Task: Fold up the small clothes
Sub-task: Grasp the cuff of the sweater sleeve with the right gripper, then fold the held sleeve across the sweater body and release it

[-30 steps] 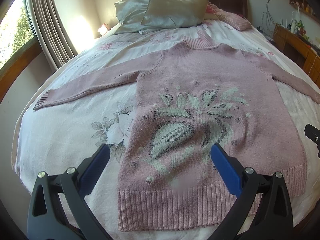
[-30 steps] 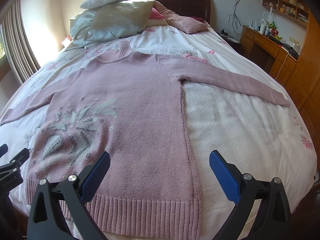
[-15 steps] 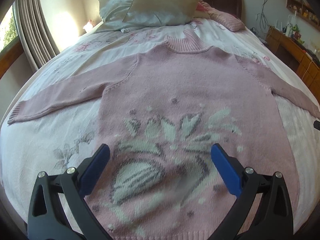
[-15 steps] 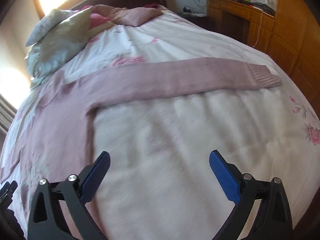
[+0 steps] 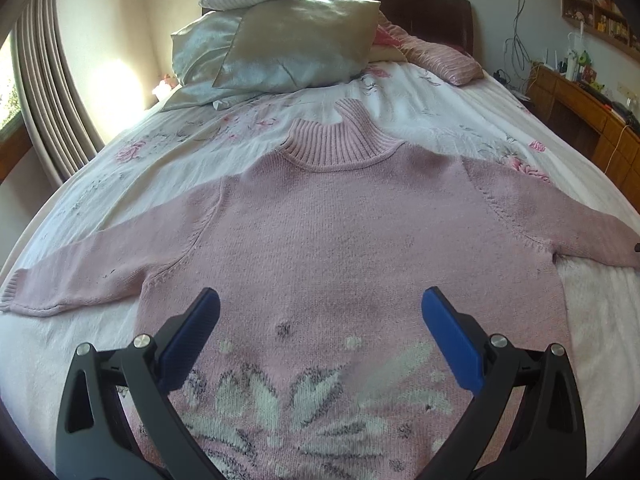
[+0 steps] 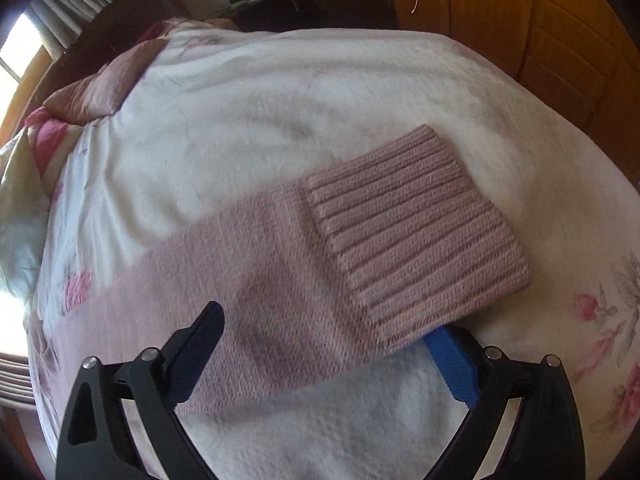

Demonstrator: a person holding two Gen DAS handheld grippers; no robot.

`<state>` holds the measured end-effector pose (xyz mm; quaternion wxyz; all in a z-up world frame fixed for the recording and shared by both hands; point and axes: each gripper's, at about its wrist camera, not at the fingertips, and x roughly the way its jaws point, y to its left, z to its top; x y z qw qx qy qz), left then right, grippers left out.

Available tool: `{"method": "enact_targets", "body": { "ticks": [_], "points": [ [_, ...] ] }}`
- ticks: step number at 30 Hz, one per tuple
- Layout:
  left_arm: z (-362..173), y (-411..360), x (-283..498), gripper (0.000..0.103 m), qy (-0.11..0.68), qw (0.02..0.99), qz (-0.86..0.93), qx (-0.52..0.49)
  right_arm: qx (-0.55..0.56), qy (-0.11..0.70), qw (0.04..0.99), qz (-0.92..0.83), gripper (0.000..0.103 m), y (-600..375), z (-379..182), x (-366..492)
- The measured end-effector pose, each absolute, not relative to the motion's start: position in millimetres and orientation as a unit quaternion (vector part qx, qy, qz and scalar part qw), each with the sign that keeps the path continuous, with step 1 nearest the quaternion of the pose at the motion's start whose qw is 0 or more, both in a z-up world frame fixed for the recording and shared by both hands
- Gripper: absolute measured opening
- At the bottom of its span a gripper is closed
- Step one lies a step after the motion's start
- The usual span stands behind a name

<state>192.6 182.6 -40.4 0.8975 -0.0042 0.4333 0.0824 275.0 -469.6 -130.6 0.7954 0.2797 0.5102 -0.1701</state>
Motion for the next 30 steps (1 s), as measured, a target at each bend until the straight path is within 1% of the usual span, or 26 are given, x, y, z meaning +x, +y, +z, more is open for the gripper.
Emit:
{"method": "enact_targets", "body": {
  "ticks": [2,3,4,5,6,7,8,10,15,19,24,27,30],
  "points": [
    [-50,190,194,0.100,0.443,0.892,0.091,-0.005,0.265,0.505,0.802,-0.179,0.092,-472,-130,279],
    [-54,195,195,0.100,0.447,0.889,0.094,-0.005,0.257,0.505,0.802,-0.188,0.082,-474,-129,282],
    [-58,197,195,0.100,0.451,0.887,0.097,-0.005,0.250,0.505,0.803,-0.196,0.066,-473,-128,283],
    [-61,201,195,0.100,0.454,0.885,0.100,-0.004,0.243,0.501,0.806,-0.202,0.058,-475,-127,282],
    [-62,204,195,0.100,0.455,0.885,0.103,-0.004,0.237,0.497,0.809,-0.204,0.038,-475,-125,281],
    [-63,207,194,0.100,0.455,0.884,0.105,-0.004,0.240,0.493,0.813,-0.196,0.022,-477,-123,280],
    [-64,210,193,0.100,0.456,0.883,0.107,-0.005,0.249,0.486,0.817,-0.184,0.016,-477,-121,279],
    [-65,216,189,0.100,0.455,0.884,0.109,-0.006,0.243,0.471,0.828,-0.184,0.013,-472,-111,275],
    [-63,231,179,0.100,0.456,0.883,0.114,-0.005,0.189,0.450,0.861,-0.145,0.013,-421,-80,286],
    [-60,245,171,0.100,0.457,0.882,0.119,-0.011,0.133,0.441,0.883,-0.089,0.013,-346,-54,295],
    [-56,264,162,0.100,0.456,0.881,0.125,-0.020,0.078,0.434,0.897,-0.014,0.013,-232,-37,310],
    [-54,275,156,0.100,0.455,0.881,0.127,-0.023,0.039,0.434,0.900,0.024,0.012,-162,-36,322],
    [-53,286,151,0.100,0.455,0.881,0.129,-0.026,0.029,0.446,0.892,0.069,0.012,-103,-46,329]
  ]
}}
